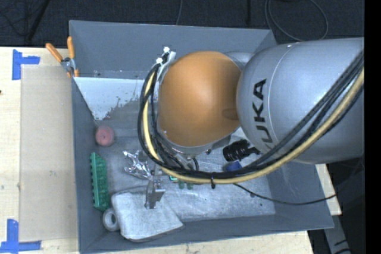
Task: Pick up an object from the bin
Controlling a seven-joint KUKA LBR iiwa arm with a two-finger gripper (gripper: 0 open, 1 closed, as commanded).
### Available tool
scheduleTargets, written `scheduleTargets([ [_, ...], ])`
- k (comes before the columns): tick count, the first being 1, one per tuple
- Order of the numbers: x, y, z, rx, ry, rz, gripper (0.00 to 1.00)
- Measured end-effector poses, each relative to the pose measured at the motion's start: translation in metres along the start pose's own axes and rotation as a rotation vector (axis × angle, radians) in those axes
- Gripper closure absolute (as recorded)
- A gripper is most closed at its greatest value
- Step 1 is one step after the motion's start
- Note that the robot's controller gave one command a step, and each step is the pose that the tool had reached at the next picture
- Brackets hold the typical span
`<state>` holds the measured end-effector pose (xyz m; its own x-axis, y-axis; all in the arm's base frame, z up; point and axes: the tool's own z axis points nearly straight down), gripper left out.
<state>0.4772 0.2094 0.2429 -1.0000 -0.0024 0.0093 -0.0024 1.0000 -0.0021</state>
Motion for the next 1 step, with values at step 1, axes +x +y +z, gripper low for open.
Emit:
scheduleTargets([
  [1, -0.0324, -0.04, 0.1308, 0.003, -0.011, -0.137, 0.0],
])
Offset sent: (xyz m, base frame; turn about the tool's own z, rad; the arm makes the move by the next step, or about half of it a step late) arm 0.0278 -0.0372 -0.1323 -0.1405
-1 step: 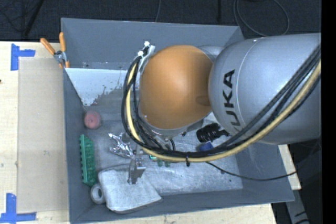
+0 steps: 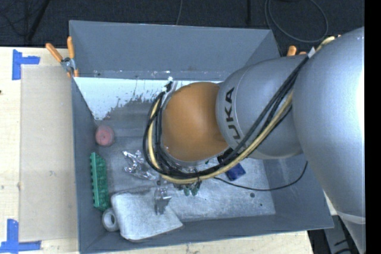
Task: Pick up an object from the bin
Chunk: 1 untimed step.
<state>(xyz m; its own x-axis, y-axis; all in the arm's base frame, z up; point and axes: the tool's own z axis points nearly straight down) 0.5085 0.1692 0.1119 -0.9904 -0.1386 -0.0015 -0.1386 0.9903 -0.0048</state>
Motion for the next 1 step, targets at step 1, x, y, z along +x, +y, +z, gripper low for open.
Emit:
scheduleTargets([
  [1, -0.0486, -0.0548, 0.0374, -0.002, -0.002, 0.031, 0.0],
])
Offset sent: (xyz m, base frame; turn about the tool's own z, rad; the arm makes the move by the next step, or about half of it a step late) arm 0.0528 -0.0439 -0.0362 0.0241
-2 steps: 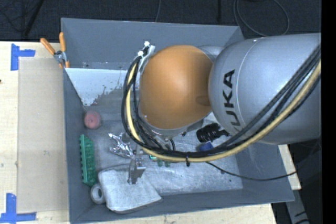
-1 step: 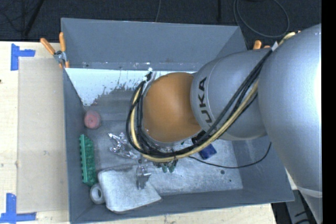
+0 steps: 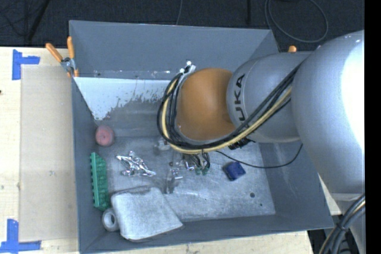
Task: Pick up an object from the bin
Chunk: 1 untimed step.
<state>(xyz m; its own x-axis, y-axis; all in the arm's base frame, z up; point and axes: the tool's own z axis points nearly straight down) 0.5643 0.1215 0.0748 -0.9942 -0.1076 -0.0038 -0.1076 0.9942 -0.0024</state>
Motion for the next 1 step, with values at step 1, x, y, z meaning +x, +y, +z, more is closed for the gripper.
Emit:
scheduleTargets([
  [1, 0.0109, 0.0644, 0.0023, -0.003, -0.003, -0.095, 0.0],
])
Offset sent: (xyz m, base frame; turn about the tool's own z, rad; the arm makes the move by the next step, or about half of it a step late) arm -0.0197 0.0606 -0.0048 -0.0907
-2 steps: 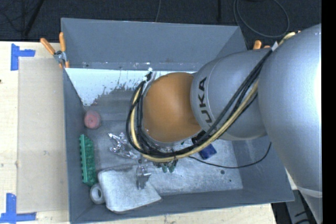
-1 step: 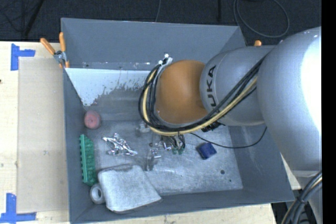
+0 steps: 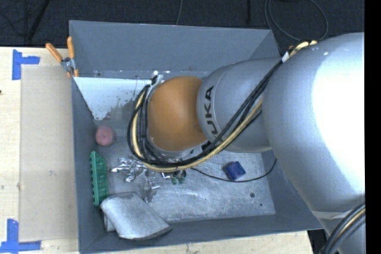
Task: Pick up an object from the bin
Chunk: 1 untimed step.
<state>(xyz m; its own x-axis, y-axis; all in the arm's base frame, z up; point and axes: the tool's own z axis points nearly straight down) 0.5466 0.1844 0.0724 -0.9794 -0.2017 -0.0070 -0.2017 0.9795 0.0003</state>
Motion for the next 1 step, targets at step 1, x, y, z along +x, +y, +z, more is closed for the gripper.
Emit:
scheduleTargets([
  [1, 0.001, -0.0013, -0.0005, -0.002, 0.008, 0.008, 1.0],
])
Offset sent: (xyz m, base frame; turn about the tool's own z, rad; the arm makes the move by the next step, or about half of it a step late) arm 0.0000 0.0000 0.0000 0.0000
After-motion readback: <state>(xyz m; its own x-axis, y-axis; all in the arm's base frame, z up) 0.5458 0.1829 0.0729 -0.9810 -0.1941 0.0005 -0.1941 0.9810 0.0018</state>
